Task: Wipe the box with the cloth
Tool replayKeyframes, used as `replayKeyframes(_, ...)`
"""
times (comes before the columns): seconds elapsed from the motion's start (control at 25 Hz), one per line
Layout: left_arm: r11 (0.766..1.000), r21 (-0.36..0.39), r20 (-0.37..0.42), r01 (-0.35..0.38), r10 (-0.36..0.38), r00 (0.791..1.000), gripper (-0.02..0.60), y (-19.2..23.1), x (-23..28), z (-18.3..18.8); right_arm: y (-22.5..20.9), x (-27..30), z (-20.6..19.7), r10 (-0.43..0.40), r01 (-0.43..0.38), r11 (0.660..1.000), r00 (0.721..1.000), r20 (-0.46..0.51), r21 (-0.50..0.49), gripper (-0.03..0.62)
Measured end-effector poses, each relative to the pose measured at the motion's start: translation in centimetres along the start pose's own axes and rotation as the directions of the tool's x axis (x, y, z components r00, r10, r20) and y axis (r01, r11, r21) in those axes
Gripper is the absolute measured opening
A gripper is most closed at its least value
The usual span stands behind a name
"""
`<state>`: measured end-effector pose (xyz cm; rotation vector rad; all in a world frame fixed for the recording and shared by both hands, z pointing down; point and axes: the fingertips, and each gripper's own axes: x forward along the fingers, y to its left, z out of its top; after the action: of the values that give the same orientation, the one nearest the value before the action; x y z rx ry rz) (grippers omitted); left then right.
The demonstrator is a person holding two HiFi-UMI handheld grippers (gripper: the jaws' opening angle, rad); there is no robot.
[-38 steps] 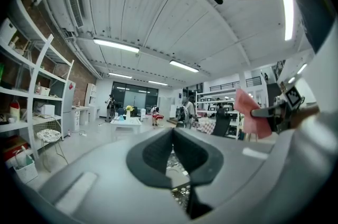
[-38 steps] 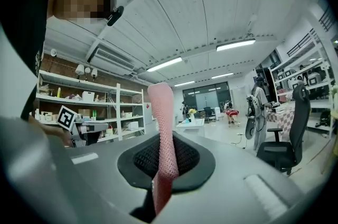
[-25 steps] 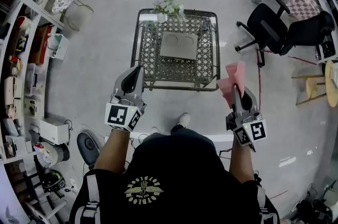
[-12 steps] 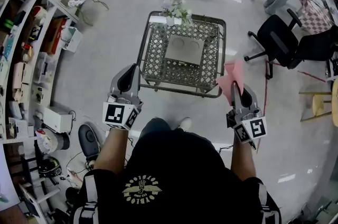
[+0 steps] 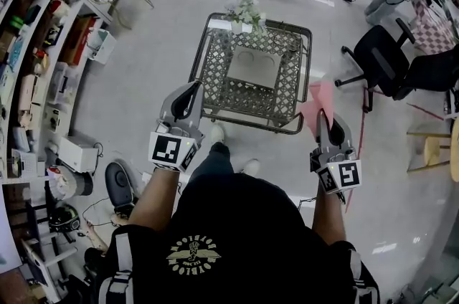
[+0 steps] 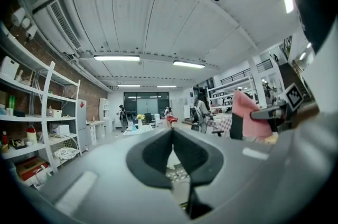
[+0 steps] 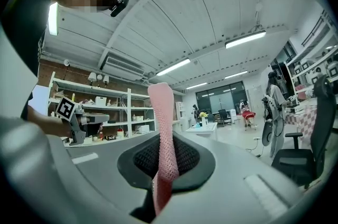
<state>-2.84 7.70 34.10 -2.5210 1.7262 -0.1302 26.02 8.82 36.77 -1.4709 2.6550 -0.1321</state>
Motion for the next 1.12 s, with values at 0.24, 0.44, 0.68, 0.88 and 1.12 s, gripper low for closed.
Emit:
replayKeyframes(0.24,1.000,-0.017,0.010,0.004,-0.004,1.000,0.000,1.3,0.9,-0.2,0.2,1.4,0.0,-0.011,0.010,1.000,1.000,0.006,0.006,0.016)
replayKeyframes(0.44,0.999,-0.035,0.007,0.022,-0.022,1.000,0.000,2.8,2.8,-0.7,-0.3,2.9,-0.7,-0.048,0.048,0.999,0.998,-0.033,-0.017,0.017)
replayKeyframes(0.68,0.998,-0.044,0.003,0.045,-0.044,0.999,0.000,5.5,5.6,-1.5,-0.5,5.9,-1.4,-0.080,0.080,0.997,0.996,-0.050,-0.004,0.017)
replayKeyframes(0.88,0.996,-0.055,0.006,0.070,-0.070,0.998,0.000,8.0,8.5,-1.5,-0.6,9.4,-1.3,-0.092,0.092,0.996,0.994,-0.059,-0.008,0.016)
replayKeyframes(1.12,0.995,-0.059,0.013,0.086,-0.086,0.996,0.000,11.3,11.2,-2.6,-0.4,13.9,-1.7,-0.110,0.111,0.994,0.992,-0.066,0.010,0.016)
